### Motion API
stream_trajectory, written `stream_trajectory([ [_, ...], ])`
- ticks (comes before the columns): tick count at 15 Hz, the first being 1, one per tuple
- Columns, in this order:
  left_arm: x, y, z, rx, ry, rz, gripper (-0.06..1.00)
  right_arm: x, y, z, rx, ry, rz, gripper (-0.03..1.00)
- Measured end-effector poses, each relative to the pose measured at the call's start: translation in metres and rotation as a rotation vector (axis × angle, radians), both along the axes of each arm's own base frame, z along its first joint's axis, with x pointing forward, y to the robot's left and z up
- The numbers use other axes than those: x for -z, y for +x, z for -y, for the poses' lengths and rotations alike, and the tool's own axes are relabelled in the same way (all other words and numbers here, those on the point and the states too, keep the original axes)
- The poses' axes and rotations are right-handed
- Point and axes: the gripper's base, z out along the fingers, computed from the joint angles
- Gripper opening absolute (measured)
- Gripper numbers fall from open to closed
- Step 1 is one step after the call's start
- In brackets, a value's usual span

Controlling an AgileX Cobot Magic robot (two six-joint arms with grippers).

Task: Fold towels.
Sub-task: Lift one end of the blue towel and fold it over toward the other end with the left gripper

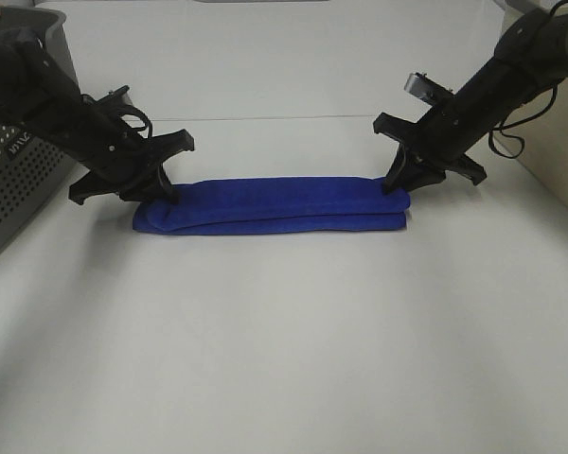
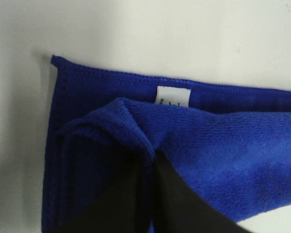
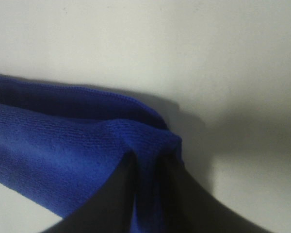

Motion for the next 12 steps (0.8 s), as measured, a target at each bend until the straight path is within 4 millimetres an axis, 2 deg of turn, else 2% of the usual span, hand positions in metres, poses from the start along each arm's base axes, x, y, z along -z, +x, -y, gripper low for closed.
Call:
stream_trajectory([
  [1,0.001,0.001,0.000,-0.004,0.001,0.004,0.19,0.000,0.000,0.000,0.000,0.001,-0.003,0.33],
  [3,0.001,0.001,0.000,-0.006,0.003,0.013,0.52,0.000,-0.003,0.001,-0.014,0.007,-0.032,0.61],
  [4,0.000,0.001,-0.001,-0.003,0.007,0.015,0.67,-0.002,-0.005,0.000,-0.025,0.008,-0.043,0.69],
  [5,-0.003,0.002,-0.002,0.010,0.025,0.029,0.77,-0.008,-0.006,0.001,-0.038,0.000,-0.044,0.74],
  [6,-0.008,0.002,-0.003,0.030,0.050,0.050,0.81,-0.018,-0.007,0.002,-0.048,-0.013,-0.025,0.75],
  [8,-0.020,0.002,-0.007,0.075,0.109,0.095,0.84,-0.036,-0.008,0.004,-0.059,-0.032,0.015,0.76],
  [12,-0.014,0.001,-0.009,0.111,0.153,0.085,0.84,-0.039,-0.009,0.004,-0.068,-0.044,0.016,0.76],
])
